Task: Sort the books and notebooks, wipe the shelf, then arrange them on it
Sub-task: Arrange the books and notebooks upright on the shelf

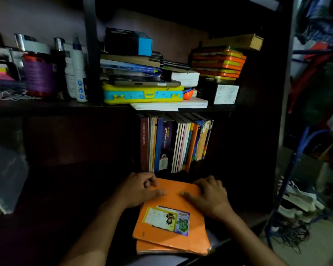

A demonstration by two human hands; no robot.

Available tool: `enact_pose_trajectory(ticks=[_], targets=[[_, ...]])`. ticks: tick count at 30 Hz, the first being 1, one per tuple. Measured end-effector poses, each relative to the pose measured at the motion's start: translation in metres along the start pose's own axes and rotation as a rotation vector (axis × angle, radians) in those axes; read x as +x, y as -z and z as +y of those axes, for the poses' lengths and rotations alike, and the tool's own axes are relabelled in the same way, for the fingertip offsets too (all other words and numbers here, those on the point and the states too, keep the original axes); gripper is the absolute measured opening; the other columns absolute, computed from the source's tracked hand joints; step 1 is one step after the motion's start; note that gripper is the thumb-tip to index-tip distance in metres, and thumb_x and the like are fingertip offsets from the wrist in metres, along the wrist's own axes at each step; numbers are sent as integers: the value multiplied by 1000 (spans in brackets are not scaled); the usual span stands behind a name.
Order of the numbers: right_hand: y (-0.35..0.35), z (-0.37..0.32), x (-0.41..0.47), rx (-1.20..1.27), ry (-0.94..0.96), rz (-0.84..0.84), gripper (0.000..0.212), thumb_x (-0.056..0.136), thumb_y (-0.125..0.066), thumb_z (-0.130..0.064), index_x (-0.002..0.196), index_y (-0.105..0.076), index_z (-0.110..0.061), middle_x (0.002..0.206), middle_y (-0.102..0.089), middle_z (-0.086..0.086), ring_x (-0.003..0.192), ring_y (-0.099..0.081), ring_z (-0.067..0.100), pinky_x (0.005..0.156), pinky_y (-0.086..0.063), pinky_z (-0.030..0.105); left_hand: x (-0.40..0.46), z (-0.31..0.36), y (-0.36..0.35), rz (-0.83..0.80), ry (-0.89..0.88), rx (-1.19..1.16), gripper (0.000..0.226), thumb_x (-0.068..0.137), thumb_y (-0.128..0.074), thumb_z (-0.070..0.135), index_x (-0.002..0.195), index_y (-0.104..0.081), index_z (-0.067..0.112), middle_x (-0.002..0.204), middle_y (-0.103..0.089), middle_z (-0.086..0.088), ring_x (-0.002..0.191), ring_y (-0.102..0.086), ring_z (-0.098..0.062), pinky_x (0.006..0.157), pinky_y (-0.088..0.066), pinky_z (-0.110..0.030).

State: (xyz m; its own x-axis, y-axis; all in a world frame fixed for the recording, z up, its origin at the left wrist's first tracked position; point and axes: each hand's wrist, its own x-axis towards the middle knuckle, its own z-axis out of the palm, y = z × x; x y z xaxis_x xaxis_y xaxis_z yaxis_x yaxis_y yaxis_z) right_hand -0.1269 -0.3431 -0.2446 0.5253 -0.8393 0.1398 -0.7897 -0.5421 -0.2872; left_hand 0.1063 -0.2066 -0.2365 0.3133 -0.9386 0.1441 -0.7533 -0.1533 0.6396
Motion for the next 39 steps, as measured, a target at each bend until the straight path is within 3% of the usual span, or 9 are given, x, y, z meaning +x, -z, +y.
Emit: enact_pose_trajectory(ticks=[3, 7, 14, 17, 21, 24, 29, 34, 39], targets=[[1, 0, -1, 200, 6, 39, 56, 83, -65, -69, 123, -51, -33, 121, -50, -5, 119, -47, 17, 97, -43, 35, 1, 1, 0, 12, 3, -10, 47, 72, -74, 71, 105, -65, 39, 89, -65, 11, 75, -62, -3, 63, -47, -24], [12, 14, -12, 1027, -65, 314, 36, 83, -81, -24, 102, -53, -14, 93, -66, 12, 69, -65, 8, 56, -55, 26, -1, 11, 1, 33, -30, -46, 61, 67, -67, 81, 113, -66, 41, 94, -66, 19, 79, -63, 0, 65, -47, -22], [18, 23, -16, 1445, 9, 232, 52, 71, -80, -31, 118, -57, -26, 101, -76, -3, 89, -74, 20, 67, -61, 36, -3, 29, -9, -18, -68, -628, 18, 90, -74, 41, 106, -70, 34, 103, -75, 5, 92, -72, -9, 80, -59, -35], [17, 13, -21, 1219, 150, 12, 46, 81, -74, -36, 123, -62, -23, 115, -75, 0, 98, -75, 22, 70, -62, 36, -5, 41, -9, 29, -97, -694, 24, 94, -70, 34, 115, -62, 43, 90, -74, 18, 71, -66, 0, 63, -52, -21], [13, 11, -24, 1276, -6, 353, 22, 97, -67, -22, 113, -65, -9, 103, -76, 12, 73, -75, 35, 54, -61, 40, -2, 32, -10, 124, -127, -454, 36, 81, -71, 62, 115, -63, 52, 96, -68, 25, 83, -64, 2, 70, -53, -27], [15, 20, -20, 1291, -174, 641, 25, 101, -61, -21, 122, -63, -9, 108, -74, 4, 85, -75, 28, 66, -63, 40, 1, 24, -8, 437, -157, -288, 12, 94, -68, 43, 105, -69, 38, 88, -67, 18, 86, -61, 4, 66, -44, -17], [9, 21, -14, 861, -138, 595, 20, 102, -57, -27, 119, -65, -20, 102, -69, -4, 93, -68, 18, 74, -47, 29, 5, 19, -4, 768, -67, -231, 14, 97, -65, 24, 111, -64, 24, 95, -63, 5, 79, -59, -6, 59, -38, -17], [0, 21, -7, 676, 10, 442, 29, 104, -52, -25, 131, -58, -32, 108, -68, -13, 90, -68, 3, 67, -50, 15, 9, 8, -8, 647, 37, -302, 85, 91, -73, 29, 158, -21, 38, 155, -32, -5, 130, -46, -22, 94, -50, -45], [1, 14, 7, 599, 53, 400, 37, 105, -51, -18, 141, -53, -27, 120, -64, -9, 86, -60, -6, 63, -45, 2, 10, 6, -9, 521, -24, -343, 91, 95, -69, 28, 151, -2, 56, 167, -17, 4, 150, -25, -21, 113, -35, -47]])
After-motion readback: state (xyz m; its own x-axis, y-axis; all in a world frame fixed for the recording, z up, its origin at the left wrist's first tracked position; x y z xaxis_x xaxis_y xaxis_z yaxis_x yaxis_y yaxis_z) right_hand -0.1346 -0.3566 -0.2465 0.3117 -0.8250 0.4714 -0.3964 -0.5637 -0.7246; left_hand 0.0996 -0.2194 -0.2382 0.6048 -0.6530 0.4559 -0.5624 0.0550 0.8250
